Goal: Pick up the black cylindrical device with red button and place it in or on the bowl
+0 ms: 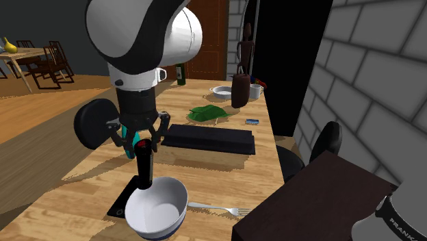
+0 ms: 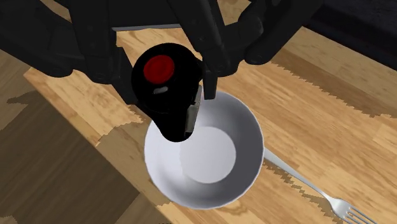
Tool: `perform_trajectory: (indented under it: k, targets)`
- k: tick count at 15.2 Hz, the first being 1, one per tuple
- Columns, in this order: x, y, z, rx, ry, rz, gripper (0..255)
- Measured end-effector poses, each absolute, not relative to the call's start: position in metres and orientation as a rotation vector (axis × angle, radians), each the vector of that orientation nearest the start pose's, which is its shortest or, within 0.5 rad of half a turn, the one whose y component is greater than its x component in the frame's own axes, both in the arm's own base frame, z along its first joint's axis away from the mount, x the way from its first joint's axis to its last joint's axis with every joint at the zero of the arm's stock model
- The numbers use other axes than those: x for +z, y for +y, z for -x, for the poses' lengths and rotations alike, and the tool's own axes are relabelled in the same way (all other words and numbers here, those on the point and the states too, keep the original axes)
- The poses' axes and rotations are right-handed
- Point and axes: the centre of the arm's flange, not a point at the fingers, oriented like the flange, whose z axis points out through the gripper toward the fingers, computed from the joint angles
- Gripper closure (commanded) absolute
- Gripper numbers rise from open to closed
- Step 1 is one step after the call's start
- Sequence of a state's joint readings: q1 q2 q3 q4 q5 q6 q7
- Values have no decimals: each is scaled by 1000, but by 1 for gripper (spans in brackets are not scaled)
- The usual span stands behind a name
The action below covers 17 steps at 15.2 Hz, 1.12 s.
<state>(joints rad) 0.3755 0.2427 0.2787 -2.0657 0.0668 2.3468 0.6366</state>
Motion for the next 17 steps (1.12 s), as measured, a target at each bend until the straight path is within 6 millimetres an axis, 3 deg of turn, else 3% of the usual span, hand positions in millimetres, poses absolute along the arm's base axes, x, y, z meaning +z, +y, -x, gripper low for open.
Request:
perform_trajectory:
  k: [17]
  targets:
    - [239, 356, -468, 49, 57, 3021, 255]
